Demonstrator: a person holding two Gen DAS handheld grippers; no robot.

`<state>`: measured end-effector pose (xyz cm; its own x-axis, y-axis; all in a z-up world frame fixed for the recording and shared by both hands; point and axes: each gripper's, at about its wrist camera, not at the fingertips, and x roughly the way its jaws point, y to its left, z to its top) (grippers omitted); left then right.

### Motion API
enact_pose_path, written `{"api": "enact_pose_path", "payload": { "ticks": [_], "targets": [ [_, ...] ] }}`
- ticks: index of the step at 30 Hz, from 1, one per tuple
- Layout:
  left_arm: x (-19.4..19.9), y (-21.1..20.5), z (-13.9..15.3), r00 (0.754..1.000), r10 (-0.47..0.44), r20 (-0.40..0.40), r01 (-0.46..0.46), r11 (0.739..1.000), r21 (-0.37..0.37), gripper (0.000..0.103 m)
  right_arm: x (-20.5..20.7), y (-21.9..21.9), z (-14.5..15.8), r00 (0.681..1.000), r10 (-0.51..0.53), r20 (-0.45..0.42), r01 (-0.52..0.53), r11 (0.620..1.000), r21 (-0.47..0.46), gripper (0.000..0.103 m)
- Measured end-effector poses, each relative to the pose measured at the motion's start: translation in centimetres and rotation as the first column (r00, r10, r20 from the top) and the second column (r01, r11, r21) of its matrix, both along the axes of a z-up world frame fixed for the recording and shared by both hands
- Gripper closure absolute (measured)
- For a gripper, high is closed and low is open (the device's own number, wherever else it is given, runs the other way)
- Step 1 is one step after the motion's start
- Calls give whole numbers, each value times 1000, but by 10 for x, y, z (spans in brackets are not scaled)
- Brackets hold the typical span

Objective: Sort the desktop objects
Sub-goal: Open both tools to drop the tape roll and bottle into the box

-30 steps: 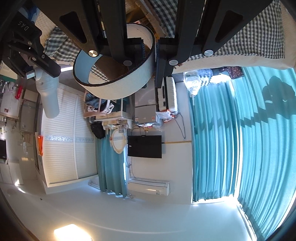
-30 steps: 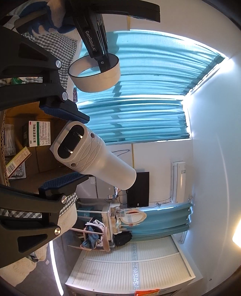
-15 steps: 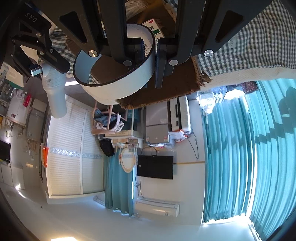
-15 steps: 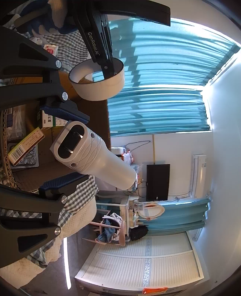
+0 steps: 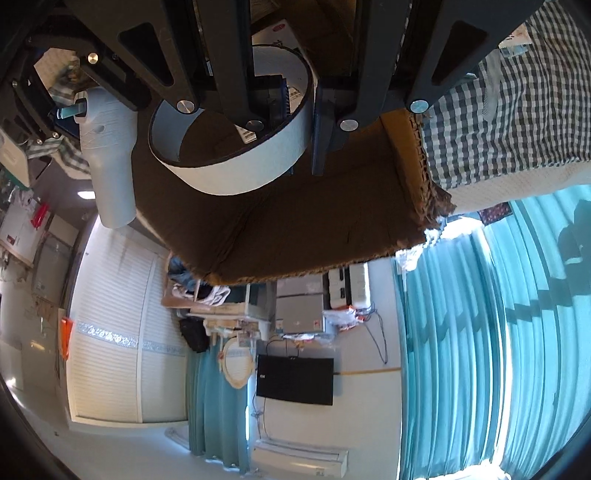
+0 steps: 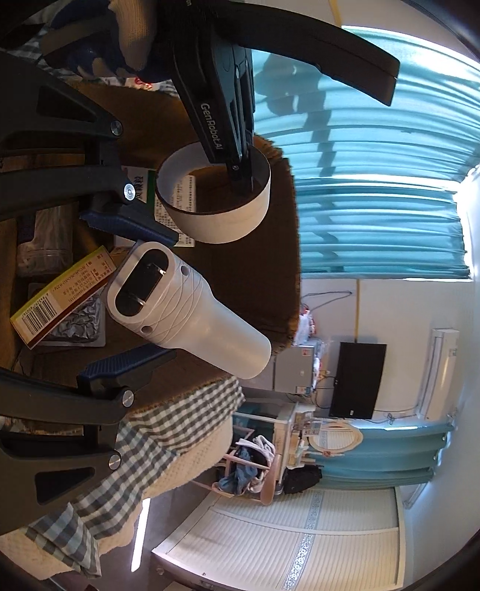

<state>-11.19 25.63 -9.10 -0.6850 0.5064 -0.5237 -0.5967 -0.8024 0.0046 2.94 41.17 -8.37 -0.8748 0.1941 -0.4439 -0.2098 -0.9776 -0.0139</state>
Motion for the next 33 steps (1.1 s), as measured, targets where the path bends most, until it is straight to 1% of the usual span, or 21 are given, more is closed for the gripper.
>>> {"api": "enact_pose_path", "payload": {
  "ticks": [3,6,7,8,10,12,13,14,15,19,21,23,24,26,29,31,33],
  "targets": [
    [-3,3,-7,1000,-1,21,1,1000,-15,94,-5,2,-8,1000,-3,29,3,1000,2,49],
    [-2,5,-6,1000,11,19,-10,1000,-14,88,-8,0,-12,998,-19,52,17,999,33,48],
    [-2,5,-5,1000,14,18,-13,1000,-14,80,-8,0,-12,998,-17,56,15,999,32,48],
    [-2,5,-4,1000,19,20,-19,1000,-11,62,-8,-4,-13,998,-15,61,13,1000,27,48],
    [-2,3,-2,999,44,25,-44,999,1,43,-6,-5,-11,998,-20,56,19,999,29,48],
    [0,-1,3,998,50,27,-51,999,19,42,-3,-5,-9,999,-23,43,22,999,31,48],
    [0,-2,6,998,55,31,-56,998,26,37,-1,-4,-7,999,-26,34,25,999,30,46],
    [2,-3,9,998,60,32,-61,998,33,27,1,-4,-5,999,-33,23,32,999,32,40],
    [2,-3,12,997,66,31,-67,997,34,23,5,-3,-2,999,-37,10,37,999,33,39],
    [9,-8,27,998,65,8,-65,997,40,21,17,-4,10,999,-45,-19,45,998,38,38],
    [14,-10,35,997,74,-10,-74,997,37,13,25,-5,15,998,-47,-34,48,998,41,37],
    [16,-10,39,994,111,-23,-111,994,0,0,28,-6,22,998,-46,-42,48,998,47,36],
    [14,-8,40,992,126,-12,-126,991,-33,0,31,-7,25,998,-45,-46,47,998,52,36],
    [7,-2,33,986,164,34,-158,978,-137,0,36,-10,30,997,-48,-54,51,997,61,36],
    [3,-1,26,981,173,87,-154,969,-191,0,44,-12,37,997,-41,-72,46,997,62,36],
    [3,0,21,980,157,119,-129,967,-219,0,49,-13,41,996,-34,-77,39,997,59,33],
    [8,-2,22,981,156,119,-126,965,-228,0,51,-14,45,996,-34,-80,39,997,67,33]
  ]
}}
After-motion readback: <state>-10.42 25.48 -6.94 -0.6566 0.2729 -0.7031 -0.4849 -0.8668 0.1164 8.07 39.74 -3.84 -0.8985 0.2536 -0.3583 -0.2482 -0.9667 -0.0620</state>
